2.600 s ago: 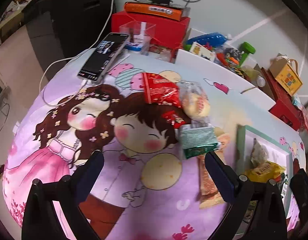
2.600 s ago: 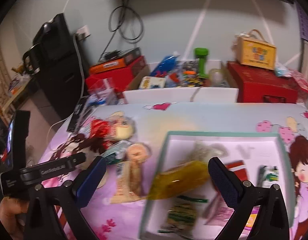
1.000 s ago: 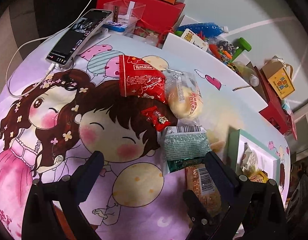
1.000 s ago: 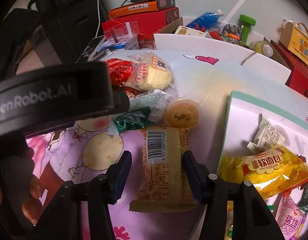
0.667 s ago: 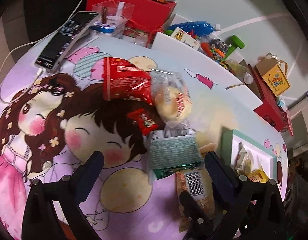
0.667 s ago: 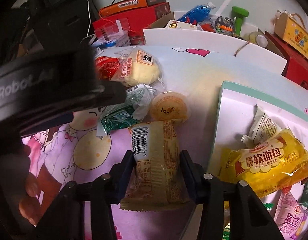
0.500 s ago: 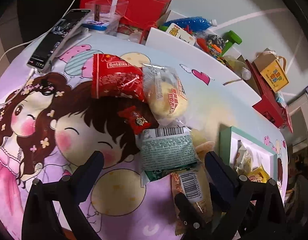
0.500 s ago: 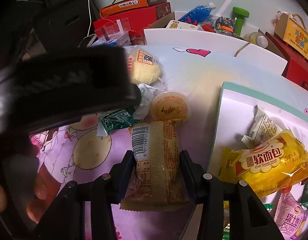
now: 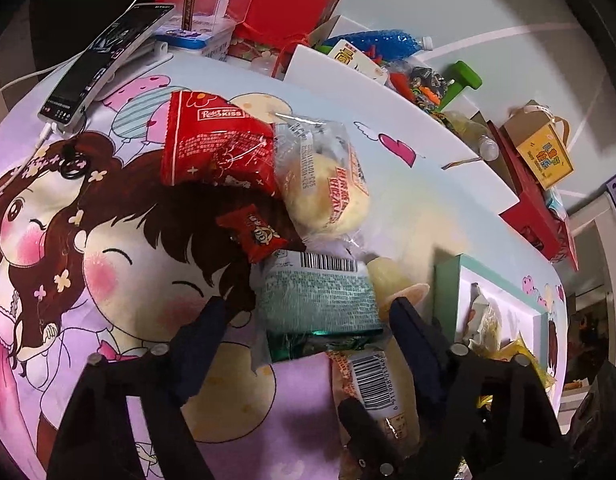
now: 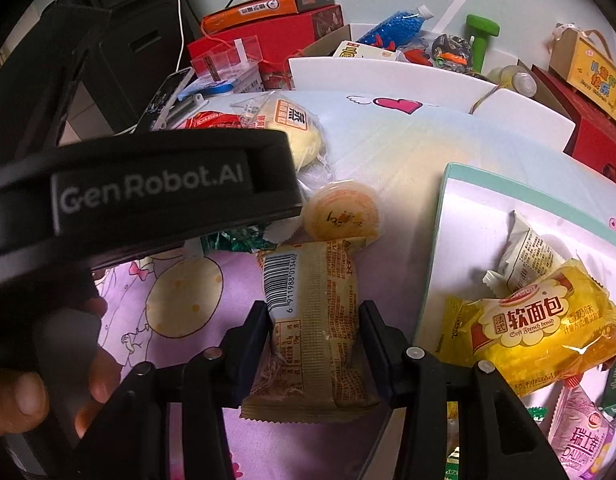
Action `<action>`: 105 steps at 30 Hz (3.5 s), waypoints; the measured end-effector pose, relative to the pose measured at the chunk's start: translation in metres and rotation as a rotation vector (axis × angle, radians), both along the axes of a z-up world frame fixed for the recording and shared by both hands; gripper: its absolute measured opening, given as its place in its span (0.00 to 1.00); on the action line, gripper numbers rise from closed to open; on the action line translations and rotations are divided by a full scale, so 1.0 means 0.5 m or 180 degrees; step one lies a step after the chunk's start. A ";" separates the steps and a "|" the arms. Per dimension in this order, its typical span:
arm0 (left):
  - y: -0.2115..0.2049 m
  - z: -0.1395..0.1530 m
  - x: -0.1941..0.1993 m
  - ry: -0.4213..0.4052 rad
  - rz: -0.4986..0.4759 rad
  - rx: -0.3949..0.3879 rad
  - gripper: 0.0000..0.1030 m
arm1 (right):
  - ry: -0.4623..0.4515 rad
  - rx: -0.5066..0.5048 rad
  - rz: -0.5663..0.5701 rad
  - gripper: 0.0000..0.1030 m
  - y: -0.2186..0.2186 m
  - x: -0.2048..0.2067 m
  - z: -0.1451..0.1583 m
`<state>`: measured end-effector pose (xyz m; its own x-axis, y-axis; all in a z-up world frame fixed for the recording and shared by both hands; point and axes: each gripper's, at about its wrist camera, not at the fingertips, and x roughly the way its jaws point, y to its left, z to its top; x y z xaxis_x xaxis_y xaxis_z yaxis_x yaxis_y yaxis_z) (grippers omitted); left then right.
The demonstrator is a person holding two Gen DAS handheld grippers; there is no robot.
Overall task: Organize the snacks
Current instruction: 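Grasp the tan barcode bread packet with the right tool while the left tool grasps the green-labelled cup, then lift the tan packet with the right tool while the left tool lifts the green-labelled cup, then carry the tan packet with the right tool while the left tool carries the cup over the tray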
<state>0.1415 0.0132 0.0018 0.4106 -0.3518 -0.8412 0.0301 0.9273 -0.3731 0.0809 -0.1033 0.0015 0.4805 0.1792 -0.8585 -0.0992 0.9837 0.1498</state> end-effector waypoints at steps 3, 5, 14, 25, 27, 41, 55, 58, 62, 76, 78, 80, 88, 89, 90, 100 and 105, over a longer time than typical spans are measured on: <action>0.002 0.003 0.000 -0.0018 0.0016 -0.0011 0.66 | 0.0006 -0.0002 -0.0002 0.43 0.002 -0.001 -0.001; 0.003 0.004 0.000 -0.0017 0.0011 -0.0014 0.65 | 0.0012 0.0022 0.0003 0.40 0.001 -0.001 0.000; 0.014 0.014 -0.003 -0.0025 0.0057 -0.0012 0.62 | -0.0007 0.0019 -0.0004 0.37 0.002 -0.008 0.007; 0.026 0.047 -0.020 -0.0113 0.0040 0.0020 0.60 | -0.0085 0.0028 0.0012 0.36 0.001 -0.029 0.035; 0.026 0.051 -0.022 -0.0122 0.0044 0.0022 0.59 | -0.0097 0.0034 -0.0010 0.36 -0.005 -0.036 0.041; 0.039 0.096 -0.057 -0.0251 0.0102 0.0002 0.59 | -0.0294 0.0073 -0.0151 0.36 -0.042 -0.077 0.100; 0.024 0.145 -0.102 -0.0442 0.0047 0.0025 0.59 | -0.0502 0.0177 -0.0454 0.36 -0.116 -0.133 0.162; 0.013 0.161 -0.111 -0.0515 0.0015 0.0064 0.59 | -0.0528 0.0211 -0.0563 0.36 -0.142 -0.147 0.171; -0.011 0.183 -0.124 -0.0628 -0.0048 0.0119 0.59 | -0.0509 0.0241 -0.0732 0.36 -0.186 -0.161 0.175; -0.121 0.185 -0.139 -0.0721 -0.0418 0.0250 0.38 | -0.0394 0.0443 -0.1424 0.36 -0.359 -0.211 0.158; -0.121 0.159 -0.125 -0.0614 -0.0399 0.0265 0.38 | -0.0357 0.0448 -0.1447 0.36 -0.365 -0.210 0.150; -0.118 0.128 -0.108 -0.0481 -0.0366 0.0258 0.40 | -0.0289 0.0430 -0.1472 0.36 -0.370 -0.208 0.138; -0.140 0.049 -0.074 -0.0185 -0.0407 0.0299 0.52 | -0.0213 0.0484 -0.1549 0.36 -0.388 -0.206 0.121; -0.146 0.043 -0.073 -0.0164 -0.0435 0.0322 0.53 | -0.0208 0.0490 -0.1553 0.36 -0.389 -0.205 0.121; -0.152 0.037 -0.073 -0.0145 -0.0456 0.0343 0.53 | -0.0202 0.0497 -0.1559 0.36 -0.390 -0.205 0.120; -0.161 -0.008 -0.070 0.0004 -0.0437 0.0529 0.54 | -0.0195 0.0523 -0.1576 0.36 -0.394 -0.204 0.117; -0.149 -0.005 -0.069 0.0015 -0.0381 0.0528 0.53 | -0.0176 0.0544 -0.1612 0.36 -0.400 -0.204 0.114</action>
<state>0.1069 -0.0615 -0.0007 0.3700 -0.2542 -0.8936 0.1424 0.9660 -0.2158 -0.0209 -0.3033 0.0582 0.5868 0.0482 -0.8083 0.3692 0.8725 0.3200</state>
